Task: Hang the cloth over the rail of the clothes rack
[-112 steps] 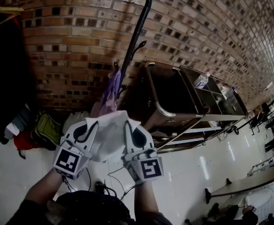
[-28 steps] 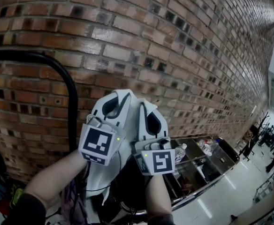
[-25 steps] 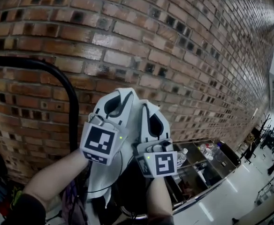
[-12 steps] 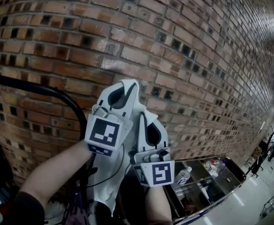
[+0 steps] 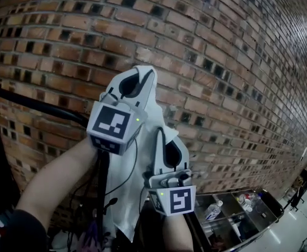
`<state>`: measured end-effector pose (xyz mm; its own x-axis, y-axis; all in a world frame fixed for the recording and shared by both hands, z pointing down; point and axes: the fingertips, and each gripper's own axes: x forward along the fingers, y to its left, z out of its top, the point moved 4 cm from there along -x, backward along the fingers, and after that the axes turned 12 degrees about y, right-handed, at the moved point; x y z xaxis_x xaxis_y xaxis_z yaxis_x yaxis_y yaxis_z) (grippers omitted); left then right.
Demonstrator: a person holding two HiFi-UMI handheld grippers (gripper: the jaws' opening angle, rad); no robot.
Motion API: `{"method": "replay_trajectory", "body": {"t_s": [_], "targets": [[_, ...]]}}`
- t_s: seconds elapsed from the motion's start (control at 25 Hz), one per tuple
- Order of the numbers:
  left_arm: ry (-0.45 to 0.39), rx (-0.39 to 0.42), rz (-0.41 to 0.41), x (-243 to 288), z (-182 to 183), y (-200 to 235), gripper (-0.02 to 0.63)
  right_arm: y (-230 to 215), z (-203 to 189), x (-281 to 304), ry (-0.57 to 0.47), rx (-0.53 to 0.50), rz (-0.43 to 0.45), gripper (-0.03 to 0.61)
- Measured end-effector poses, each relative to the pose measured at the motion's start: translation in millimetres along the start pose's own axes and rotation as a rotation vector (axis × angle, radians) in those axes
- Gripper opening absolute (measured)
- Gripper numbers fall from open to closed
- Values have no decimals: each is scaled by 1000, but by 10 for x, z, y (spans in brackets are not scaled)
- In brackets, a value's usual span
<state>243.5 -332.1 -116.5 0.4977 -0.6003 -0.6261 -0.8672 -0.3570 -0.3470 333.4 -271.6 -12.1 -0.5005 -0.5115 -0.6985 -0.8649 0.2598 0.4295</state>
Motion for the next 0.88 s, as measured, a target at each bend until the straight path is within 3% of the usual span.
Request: {"method": "replay_trajectory", "body": {"t_s": [0.2, 0.32, 0.48, 0.64, 0.88], "targets": [[-4, 166, 68, -133, 258, 522, 43, 271, 44, 121, 24, -20, 43, 29], [1, 169, 104, -312, 336, 887, 43, 436, 195, 219, -10, 12, 49, 29], [-13, 193, 102, -593, 410, 1356, 43, 601, 194, 321, 44, 2, 13, 29], [-19, 250, 119, -906, 517, 1735, 43, 988, 328, 493, 53, -73, 32, 28], [43, 344, 164, -1248, 495, 2414, 43, 1561, 465, 761, 73, -174, 34, 29]]}}
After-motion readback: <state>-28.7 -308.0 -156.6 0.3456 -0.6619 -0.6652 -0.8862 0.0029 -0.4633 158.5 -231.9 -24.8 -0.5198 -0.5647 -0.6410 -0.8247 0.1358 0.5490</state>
